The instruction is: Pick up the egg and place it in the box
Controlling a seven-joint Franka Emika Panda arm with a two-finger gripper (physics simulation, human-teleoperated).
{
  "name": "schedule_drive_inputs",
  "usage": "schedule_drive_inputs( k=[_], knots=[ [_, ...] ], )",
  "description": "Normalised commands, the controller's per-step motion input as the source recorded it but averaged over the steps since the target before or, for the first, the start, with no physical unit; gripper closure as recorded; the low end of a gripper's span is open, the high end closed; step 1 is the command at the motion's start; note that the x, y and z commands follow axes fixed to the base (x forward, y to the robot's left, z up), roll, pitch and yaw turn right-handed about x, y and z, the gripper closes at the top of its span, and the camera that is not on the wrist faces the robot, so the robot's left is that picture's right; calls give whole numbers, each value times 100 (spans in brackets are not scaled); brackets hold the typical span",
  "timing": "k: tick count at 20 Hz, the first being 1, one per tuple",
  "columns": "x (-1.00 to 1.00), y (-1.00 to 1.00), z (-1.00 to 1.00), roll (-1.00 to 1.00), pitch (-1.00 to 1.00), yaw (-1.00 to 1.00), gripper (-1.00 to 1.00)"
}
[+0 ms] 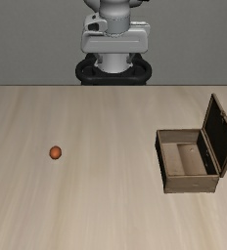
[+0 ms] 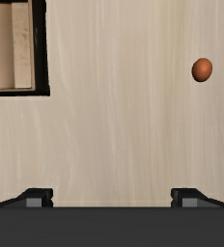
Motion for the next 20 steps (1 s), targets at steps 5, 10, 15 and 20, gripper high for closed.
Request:
schedule_drive_inputs(
  k=[5, 10, 15, 20],
  knots=[
    [0, -100, 0, 0, 0, 0, -100],
    [0, -100, 0, 0, 0, 0, -100],
    [0, -100, 0, 0, 0, 0, -100],
    [80, -20, 0, 0, 0, 0, -100]
  ],
)
